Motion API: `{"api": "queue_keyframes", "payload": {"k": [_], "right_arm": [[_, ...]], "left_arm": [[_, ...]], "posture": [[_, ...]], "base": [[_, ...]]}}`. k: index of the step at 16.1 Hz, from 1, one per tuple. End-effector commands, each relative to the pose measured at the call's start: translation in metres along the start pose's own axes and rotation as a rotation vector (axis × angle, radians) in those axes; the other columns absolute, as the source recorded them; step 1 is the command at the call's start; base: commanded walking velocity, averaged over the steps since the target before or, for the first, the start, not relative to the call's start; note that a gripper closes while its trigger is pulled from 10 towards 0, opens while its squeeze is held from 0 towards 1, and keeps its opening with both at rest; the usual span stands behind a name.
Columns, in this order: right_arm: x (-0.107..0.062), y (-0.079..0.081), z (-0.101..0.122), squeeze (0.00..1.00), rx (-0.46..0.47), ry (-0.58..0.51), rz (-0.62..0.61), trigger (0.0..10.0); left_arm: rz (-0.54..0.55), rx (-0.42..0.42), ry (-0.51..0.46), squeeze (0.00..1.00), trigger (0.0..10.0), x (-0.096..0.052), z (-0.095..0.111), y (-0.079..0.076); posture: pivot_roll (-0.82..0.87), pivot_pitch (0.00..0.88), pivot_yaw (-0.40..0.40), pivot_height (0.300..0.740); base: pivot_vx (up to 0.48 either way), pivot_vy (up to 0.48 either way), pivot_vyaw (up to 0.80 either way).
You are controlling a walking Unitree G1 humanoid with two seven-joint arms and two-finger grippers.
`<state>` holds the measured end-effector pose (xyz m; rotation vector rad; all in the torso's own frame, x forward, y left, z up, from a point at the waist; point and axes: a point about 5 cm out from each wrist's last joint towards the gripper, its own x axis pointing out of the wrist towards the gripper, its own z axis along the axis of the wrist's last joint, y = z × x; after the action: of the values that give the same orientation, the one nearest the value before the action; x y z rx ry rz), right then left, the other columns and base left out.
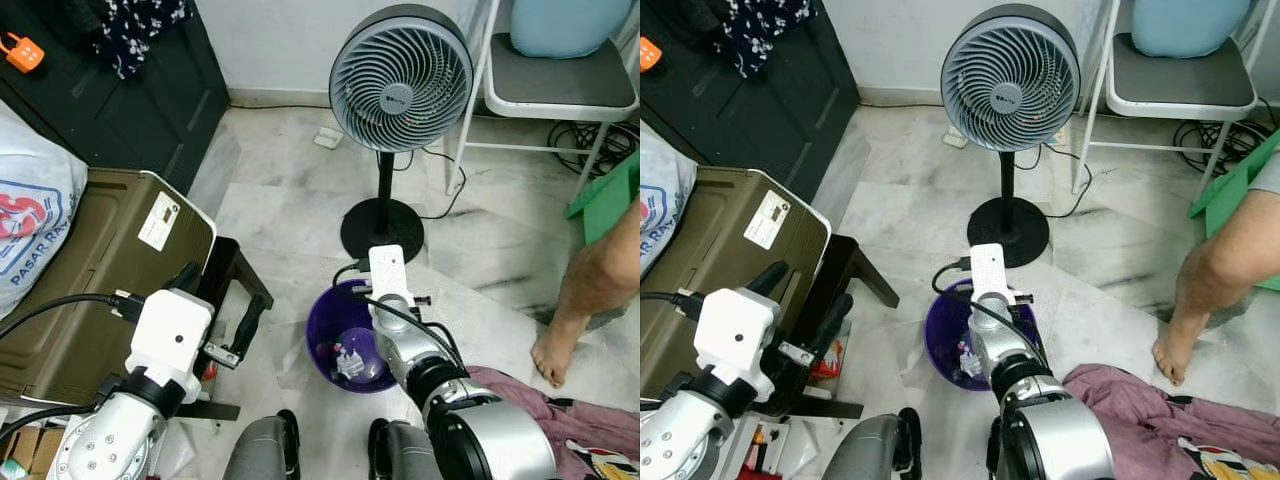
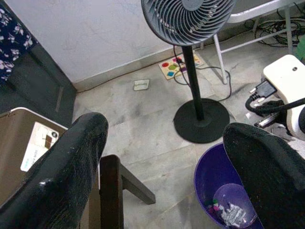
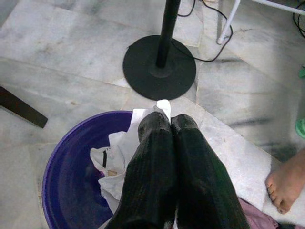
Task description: Clean up the room
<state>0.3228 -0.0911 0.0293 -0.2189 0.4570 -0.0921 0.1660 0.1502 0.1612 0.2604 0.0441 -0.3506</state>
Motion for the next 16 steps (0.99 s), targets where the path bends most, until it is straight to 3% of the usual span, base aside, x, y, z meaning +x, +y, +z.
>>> {"api": "queue_keyframes", "payload": {"k": [1, 2, 9, 12, 16], "right_arm": [[-0.002, 0.007, -0.003, 0.78, 0.013, 0.019, 0.022, 10.0], [-0.002, 0.007, -0.004, 1.00, 0.016, 0.017, 0.024, 10.0], [-0.001, 0.006, 0.002, 1.00, 0.038, -0.007, 0.023, 10.0], [-0.002, 0.020, 0.020, 1.00, 0.134, -0.046, 0.141, 10.0], [-0.013, 0.038, 0.045, 1.00, 0.095, -0.155, 0.385, 10.0]], "left_arm": [[0.002, 0.013, 0.026, 0.00, 10.0, -0.003, -0.003, 0.003], [0.001, 0.014, 0.025, 0.00, 10.0, -0.003, -0.002, 0.002], [0.004, 0.017, 0.025, 0.00, 10.0, -0.001, -0.003, 0.002], [0.031, 0.021, -0.002, 0.00, 10.0, 0.008, -0.002, 0.005], [0.087, 0.020, -0.071, 0.00, 10.0, 0.032, 0.001, 0.008]], "posture": [[0.20, 0.224, 0.137, 0.740], [0.20, 0.223, 0.139, 0.740], [0.20, 0.216, 0.137, 0.740], [0.17, 0.182, 0.120, 0.740], [0.10, 0.107, 0.071, 0.740]], "base": [[0.000, 0.000, 0.00], [0.000, 0.000, 0.00], [0.000, 0.000, 0.00], [0.000, 0.000, 0.00], [0.000, 0.000, 0.00]]}}
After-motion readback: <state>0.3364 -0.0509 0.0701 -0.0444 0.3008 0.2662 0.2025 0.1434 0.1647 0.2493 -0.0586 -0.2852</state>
